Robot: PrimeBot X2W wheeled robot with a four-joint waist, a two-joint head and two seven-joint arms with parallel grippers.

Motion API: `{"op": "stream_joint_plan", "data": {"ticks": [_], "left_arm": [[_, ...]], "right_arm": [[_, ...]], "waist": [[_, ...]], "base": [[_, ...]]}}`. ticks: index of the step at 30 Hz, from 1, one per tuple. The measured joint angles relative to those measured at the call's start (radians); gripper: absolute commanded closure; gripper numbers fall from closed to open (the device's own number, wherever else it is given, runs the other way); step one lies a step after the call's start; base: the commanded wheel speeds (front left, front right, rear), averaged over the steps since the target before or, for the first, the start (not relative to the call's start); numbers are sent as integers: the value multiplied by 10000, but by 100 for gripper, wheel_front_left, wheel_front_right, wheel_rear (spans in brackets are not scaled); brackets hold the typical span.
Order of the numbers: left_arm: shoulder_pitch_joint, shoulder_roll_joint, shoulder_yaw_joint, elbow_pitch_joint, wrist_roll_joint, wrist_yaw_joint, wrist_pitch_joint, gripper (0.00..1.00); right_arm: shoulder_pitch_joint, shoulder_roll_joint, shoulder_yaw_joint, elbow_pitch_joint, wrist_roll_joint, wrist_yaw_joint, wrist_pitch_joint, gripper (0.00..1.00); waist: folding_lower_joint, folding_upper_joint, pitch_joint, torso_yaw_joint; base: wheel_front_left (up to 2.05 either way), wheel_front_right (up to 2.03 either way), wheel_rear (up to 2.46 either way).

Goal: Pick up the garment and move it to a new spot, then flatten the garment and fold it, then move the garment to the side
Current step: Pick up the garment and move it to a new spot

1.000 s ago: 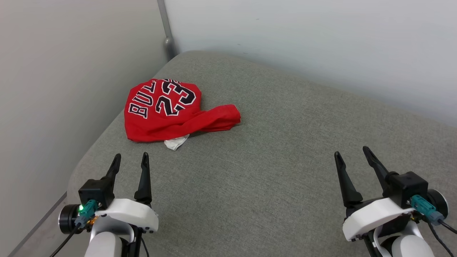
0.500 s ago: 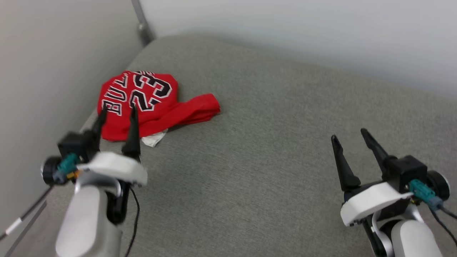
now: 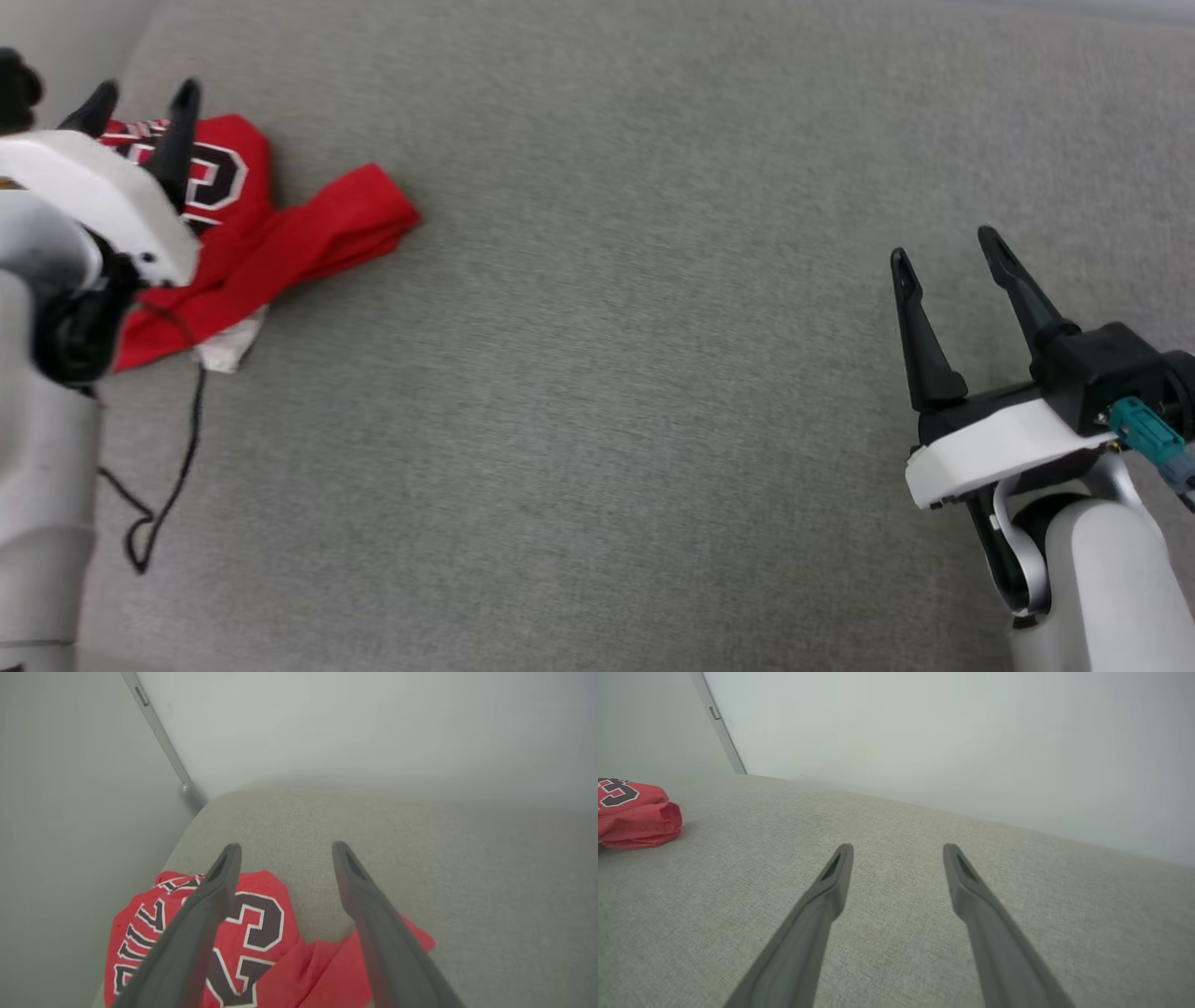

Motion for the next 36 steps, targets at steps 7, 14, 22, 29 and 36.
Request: {"op": "stream_joint_plan", "data": {"ticks": [7,14,22,29,36], "left_arm": [[-98,1195,-31,1578,-1041,0,2357,0],[-186,1461,21,2917,-1937,-8,4061,0],[-453,1375,-79,3724,-2171,2,4381,100],[-360,1239,-364,3705,-1407,322,2516,100],[-586,1062,-642,3108,-416,715,-752,100]], "right_arm": [[-290,-2,6,169,144,0,-263,0],[-410,-2,44,453,232,0,-422,0],[-476,-2,71,704,336,0,-546,0],[-166,-2,-54,966,408,0,-612,0],[556,-2,-188,1243,704,0,-616,0]], "waist": [[1,0,940,-803],[0,1,1400,-1222],[0,0,1116,-1361],[0,0,323,-1219],[-1,0,-1241,-993]], "base": [[0,0,0],[0,0,0],[0,0,0],[0,0,0],[0,0,0]]}}
